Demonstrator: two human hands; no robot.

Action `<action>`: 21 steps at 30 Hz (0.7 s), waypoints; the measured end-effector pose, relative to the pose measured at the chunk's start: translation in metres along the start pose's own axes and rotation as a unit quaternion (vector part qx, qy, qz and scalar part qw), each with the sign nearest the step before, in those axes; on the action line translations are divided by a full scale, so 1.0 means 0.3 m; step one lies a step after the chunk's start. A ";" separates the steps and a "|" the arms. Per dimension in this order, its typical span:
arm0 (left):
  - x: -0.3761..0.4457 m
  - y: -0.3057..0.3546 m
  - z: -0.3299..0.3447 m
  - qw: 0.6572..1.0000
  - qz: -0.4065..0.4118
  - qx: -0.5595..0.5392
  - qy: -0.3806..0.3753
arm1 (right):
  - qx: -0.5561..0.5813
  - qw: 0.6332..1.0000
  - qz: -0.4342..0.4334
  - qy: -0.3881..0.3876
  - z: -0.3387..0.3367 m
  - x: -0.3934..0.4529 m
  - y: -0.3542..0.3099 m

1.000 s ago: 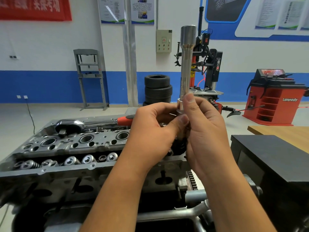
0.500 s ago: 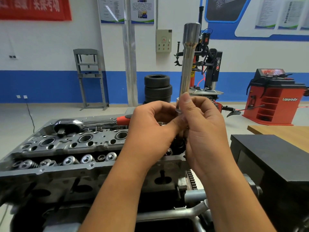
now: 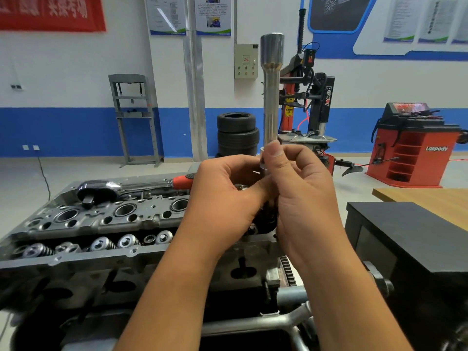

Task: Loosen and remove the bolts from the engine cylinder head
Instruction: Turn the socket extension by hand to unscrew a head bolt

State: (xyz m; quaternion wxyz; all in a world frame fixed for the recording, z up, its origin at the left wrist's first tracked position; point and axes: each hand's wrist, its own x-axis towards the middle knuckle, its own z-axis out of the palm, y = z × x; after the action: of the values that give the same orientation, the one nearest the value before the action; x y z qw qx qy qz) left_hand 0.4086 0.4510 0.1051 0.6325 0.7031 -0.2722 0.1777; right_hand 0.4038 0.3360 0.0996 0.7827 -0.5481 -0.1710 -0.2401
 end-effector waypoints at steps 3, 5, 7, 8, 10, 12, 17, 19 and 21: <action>-0.001 0.002 0.001 0.999 -0.015 -0.023 -0.036 | 0.011 1.000 0.006 0.001 0.000 0.000 0.001; 0.001 0.000 0.003 0.999 -0.018 -0.017 -0.033 | 0.024 1.000 0.010 0.010 0.000 0.003 0.001; 0.002 -0.001 0.002 1.000 -0.016 -0.011 -0.019 | 0.038 0.999 0.016 0.012 0.003 0.005 -0.003; 0.002 -0.003 0.000 1.000 -0.015 -0.006 -0.013 | 0.037 0.999 0.015 0.011 0.003 0.005 -0.003; 0.001 -0.008 -0.003 1.000 -0.010 0.005 -0.006 | 0.018 1.000 0.006 0.007 0.003 0.003 0.000; 0.000 -0.006 -0.002 1.000 -0.003 0.008 -0.002 | 0.002 1.000 -0.003 -0.004 0.001 -0.001 0.001; -0.001 0.008 0.005 0.999 -0.019 -0.030 -0.014 | 0.013 1.000 0.014 -0.002 0.001 -0.001 -0.004; 0.002 0.006 0.004 1.000 -0.018 -0.010 -0.007 | 0.020 1.000 0.014 0.004 0.000 0.002 -0.003; 0.006 0.000 0.005 1.000 -0.012 0.016 0.005 | 0.022 1.000 0.010 0.006 0.000 0.002 -0.004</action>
State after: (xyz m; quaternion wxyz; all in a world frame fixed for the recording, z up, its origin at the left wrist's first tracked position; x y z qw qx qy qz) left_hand 0.4098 0.4493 0.1059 0.6247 0.7155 -0.2574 0.1776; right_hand 0.4035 0.3355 0.1008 0.7981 -0.5310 -0.1656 -0.2317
